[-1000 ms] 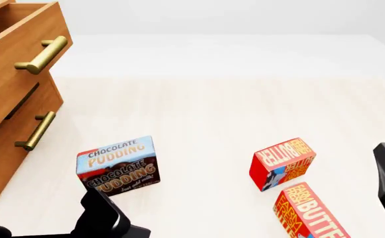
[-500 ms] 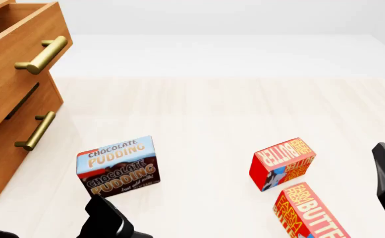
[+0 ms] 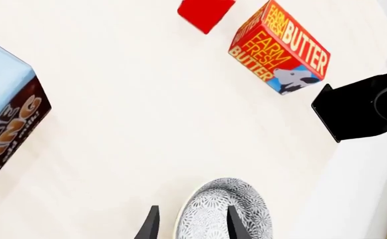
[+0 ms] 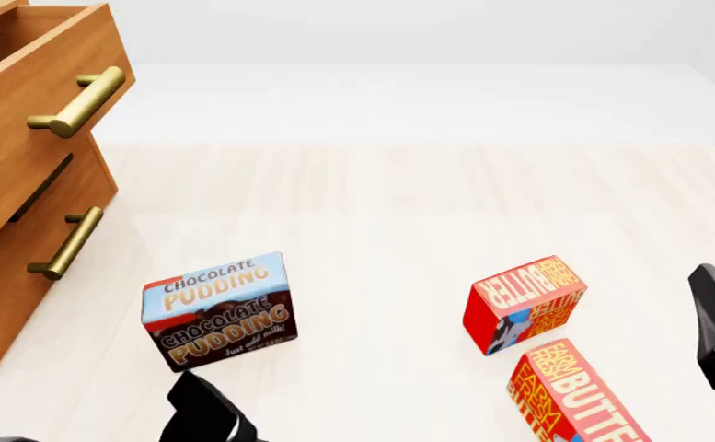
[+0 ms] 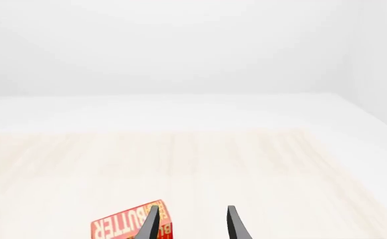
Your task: Put the bowl in the top drawer of the cabinet.
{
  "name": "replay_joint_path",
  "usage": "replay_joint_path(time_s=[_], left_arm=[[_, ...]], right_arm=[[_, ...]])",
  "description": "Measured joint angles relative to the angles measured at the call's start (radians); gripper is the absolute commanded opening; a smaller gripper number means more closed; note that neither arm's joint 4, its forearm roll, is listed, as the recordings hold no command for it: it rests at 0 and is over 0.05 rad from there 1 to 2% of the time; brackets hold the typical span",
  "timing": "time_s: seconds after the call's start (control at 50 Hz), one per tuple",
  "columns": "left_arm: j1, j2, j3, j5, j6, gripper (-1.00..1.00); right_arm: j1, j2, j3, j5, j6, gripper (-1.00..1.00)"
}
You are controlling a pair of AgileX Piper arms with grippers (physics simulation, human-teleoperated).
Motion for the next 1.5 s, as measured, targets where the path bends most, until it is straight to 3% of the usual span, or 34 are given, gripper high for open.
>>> replay_joint_path(time_s=[0.3, 0.32, 0.58, 0.84, 1.08, 1.5], left_arm=[[-0.016, 0.063, 0.006, -0.059, -0.025, 1.0], [-0.016, 0.065, 0.006, -0.061, -0.026, -1.0], [-0.009, 0.064, 0.012, -0.07, -0.029, -1.0], [0.09, -0.053, 0.011, -0.022, 0.044, -1.0], [0.144, -0.152, -0.012, 0.058, 0.08, -1.0], [0.133, -0.248, -0.1, 0.26, 0.119, -1.0]], right_arm=[[-0.009, 0.029, 0.0, -0.016, -0.003, 1.0], [-0.009, 0.03, 0.0, -0.017, -0.003, 1.0], [-0.01, 0.036, 0.001, -0.02, -0.003, 1.0], [-0.007, 0.032, 0.001, -0.018, -0.003, 1.0], [-0.001, 0.024, 0.0, -0.014, -0.001, 1.0], [0.019, -0.007, 0.0, 0.002, 0.006, 1.0]])
